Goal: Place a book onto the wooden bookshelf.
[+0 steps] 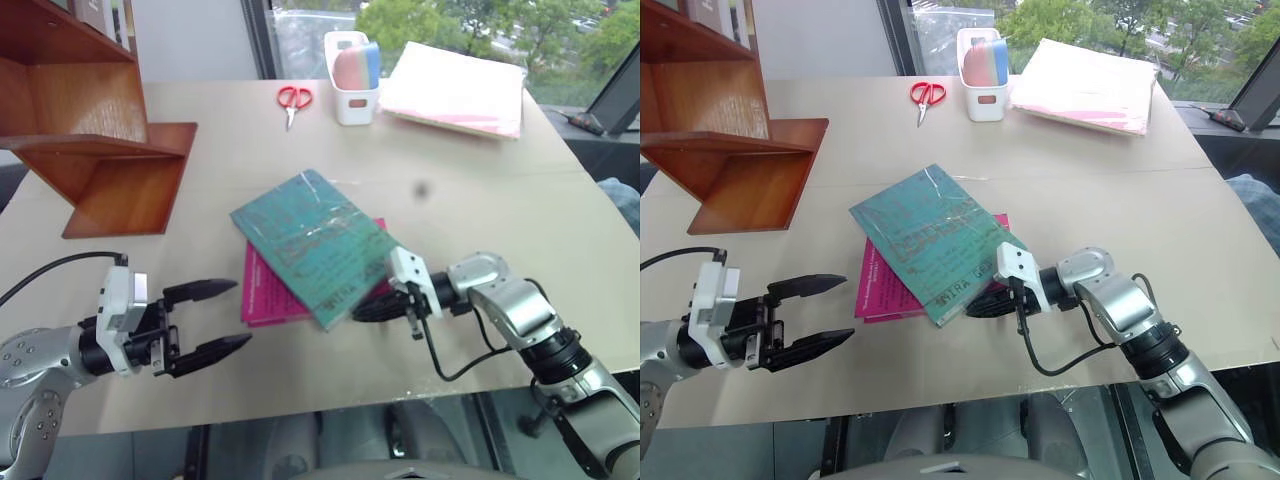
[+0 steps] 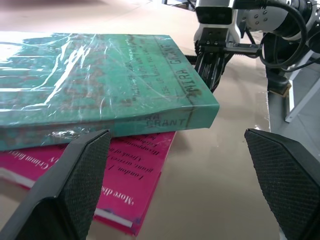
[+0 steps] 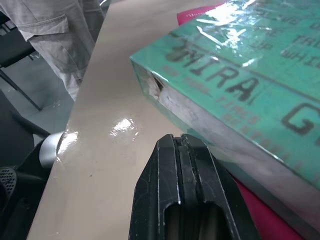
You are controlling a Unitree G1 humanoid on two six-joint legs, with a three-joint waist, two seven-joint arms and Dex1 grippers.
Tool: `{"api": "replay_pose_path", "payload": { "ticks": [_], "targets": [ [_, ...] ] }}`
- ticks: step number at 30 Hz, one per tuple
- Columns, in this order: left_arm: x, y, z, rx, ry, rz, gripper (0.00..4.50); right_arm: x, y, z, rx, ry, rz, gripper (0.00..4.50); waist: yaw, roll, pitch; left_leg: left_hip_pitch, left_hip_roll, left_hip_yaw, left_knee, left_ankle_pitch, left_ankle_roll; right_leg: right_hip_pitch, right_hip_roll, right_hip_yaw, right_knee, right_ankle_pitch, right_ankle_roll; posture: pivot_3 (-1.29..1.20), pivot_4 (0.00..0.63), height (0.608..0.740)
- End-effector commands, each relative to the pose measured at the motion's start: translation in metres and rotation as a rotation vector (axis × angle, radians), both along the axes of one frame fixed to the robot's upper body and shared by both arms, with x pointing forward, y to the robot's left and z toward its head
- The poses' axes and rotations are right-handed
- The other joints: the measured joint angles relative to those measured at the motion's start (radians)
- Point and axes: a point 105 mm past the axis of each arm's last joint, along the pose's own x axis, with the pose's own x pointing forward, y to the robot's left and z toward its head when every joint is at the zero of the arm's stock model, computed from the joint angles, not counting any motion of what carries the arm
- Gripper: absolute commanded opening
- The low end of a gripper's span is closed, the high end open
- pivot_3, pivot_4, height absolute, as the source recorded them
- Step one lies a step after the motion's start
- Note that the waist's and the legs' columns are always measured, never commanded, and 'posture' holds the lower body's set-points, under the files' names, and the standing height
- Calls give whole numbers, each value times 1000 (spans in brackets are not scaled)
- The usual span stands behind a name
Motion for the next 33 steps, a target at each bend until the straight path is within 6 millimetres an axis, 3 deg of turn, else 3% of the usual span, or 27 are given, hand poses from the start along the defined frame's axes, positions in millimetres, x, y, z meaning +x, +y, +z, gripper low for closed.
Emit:
{"api": "replay_pose_path", "payload": {
  "ticks": [1,4,9,15,23,29,33],
  "targets": [
    [-1,0,8,8,-48,3,4500,-10,3,18,37,9,52,51,0,0,0,0,0,0,0,0,0,0,0,0,0,0,0,0,150,740],
    [0,1,9,8,-50,6,4500,-20,2,17,11,65,102,51,0,0,0,0,0,0,0,0,0,0,0,0,0,0,0,0,150,740],
    [0,1,9,5,-50,12,4500,-13,8,4,-26,47,57,51,-1,0,0,0,0,0,0,0,0,0,0,0,0,0,0,0,150,740],
    [0,4,10,-3,-52,37,4500,28,20,-8,-31,-51,-146,51,-6,0,0,1,0,0,0,0,0,0,1,0,1,0,0,0,150,740],
    [4,7,11,-24,-67,91,4500,63,21,10,42,-111,-317,51,-1,-1,-1,1,0,0,1,0,0,0,0,0,1,0,0,0,150,740],
    [9,8,15,-103,-68,152,4500,67,14,16,53,-136,-307,51,-2,-1,-1,0,0,0,0,0,0,0,0,0,1,0,0,0,150,740],
    [25,7,19,-178,-67,263,4500,36,0,39,119,-161,-152,51,1,0,0,-1,0,0,-1,0,0,0,0,0,0,0,0,0,150,740]
  ]
}}
